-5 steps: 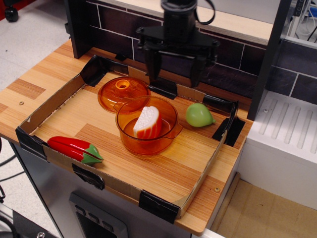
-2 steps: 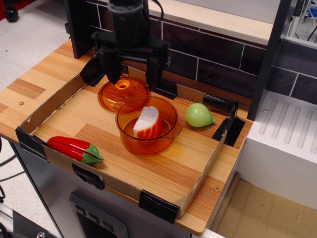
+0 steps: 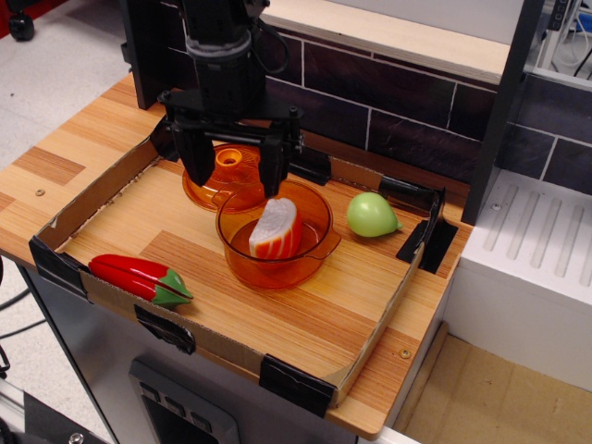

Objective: Take sushi out of pot

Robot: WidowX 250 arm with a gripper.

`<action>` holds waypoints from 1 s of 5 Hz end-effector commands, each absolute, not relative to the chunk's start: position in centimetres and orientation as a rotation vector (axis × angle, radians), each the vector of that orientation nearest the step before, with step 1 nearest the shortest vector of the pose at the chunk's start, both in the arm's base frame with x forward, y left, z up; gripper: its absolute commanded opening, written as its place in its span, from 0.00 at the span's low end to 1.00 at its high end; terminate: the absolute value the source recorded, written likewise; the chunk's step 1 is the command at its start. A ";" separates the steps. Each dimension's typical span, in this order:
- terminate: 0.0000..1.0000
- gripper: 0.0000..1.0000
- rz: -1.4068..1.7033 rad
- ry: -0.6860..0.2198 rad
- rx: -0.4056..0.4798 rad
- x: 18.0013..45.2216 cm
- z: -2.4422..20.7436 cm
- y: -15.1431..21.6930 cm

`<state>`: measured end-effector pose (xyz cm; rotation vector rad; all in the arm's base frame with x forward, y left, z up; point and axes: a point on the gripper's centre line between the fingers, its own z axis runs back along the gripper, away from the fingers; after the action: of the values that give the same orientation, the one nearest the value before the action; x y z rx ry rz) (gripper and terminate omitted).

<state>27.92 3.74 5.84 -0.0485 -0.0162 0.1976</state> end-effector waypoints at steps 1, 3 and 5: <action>0.00 1.00 0.190 -0.052 -0.060 27.9 6.0 2.6; 0.00 1.00 0.196 -0.051 -0.049 28.3 4.5 2.2; 0.00 1.00 0.188 -0.050 -0.032 28.7 3.2 2.1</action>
<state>28.11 2.05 2.38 -0.0341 -0.0142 0.1918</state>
